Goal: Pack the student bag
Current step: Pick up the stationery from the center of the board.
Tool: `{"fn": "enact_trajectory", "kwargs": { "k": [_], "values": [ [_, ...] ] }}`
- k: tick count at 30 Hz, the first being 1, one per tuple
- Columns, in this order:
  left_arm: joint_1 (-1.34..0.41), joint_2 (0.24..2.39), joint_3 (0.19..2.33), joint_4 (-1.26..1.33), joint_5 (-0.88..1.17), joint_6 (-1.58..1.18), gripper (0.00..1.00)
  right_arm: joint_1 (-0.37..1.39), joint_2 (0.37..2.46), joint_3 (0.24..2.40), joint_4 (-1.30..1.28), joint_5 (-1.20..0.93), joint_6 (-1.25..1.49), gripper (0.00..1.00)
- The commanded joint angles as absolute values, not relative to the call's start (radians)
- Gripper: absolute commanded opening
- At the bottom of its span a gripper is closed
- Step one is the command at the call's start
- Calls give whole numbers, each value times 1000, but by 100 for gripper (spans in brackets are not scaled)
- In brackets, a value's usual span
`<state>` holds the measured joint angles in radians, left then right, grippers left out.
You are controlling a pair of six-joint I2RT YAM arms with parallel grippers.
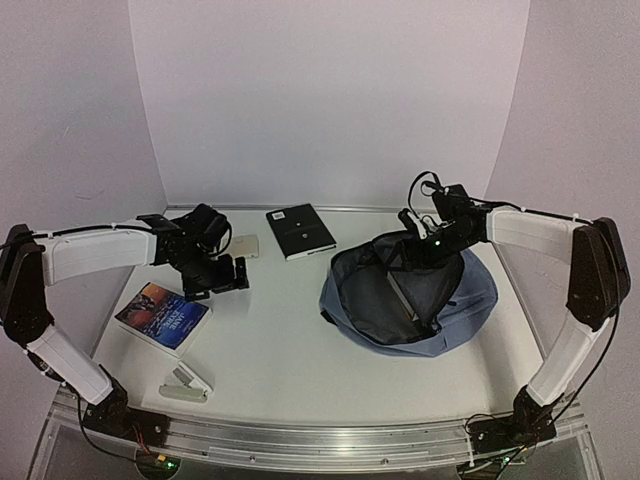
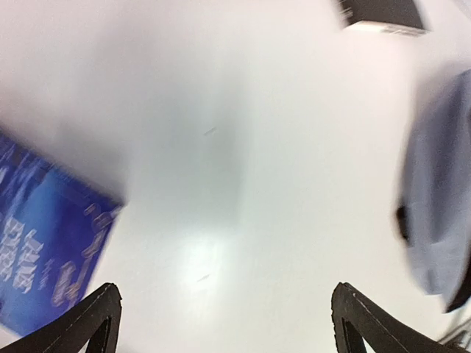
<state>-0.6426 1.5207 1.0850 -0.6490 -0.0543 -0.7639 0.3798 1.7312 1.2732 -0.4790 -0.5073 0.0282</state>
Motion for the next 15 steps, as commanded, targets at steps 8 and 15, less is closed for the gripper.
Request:
{"fn": "enact_trajectory", "kwargs": {
  "k": [8, 15],
  "values": [
    [-699, 1569, 1075, -1082, -232, -814, 93, 377, 1678, 1313, -517, -723, 21, 94],
    [-726, 1647, 1063, -1155, -216, -788, 93, 386, 1640, 1311, -524, -801, 22, 95]
  ]
}}
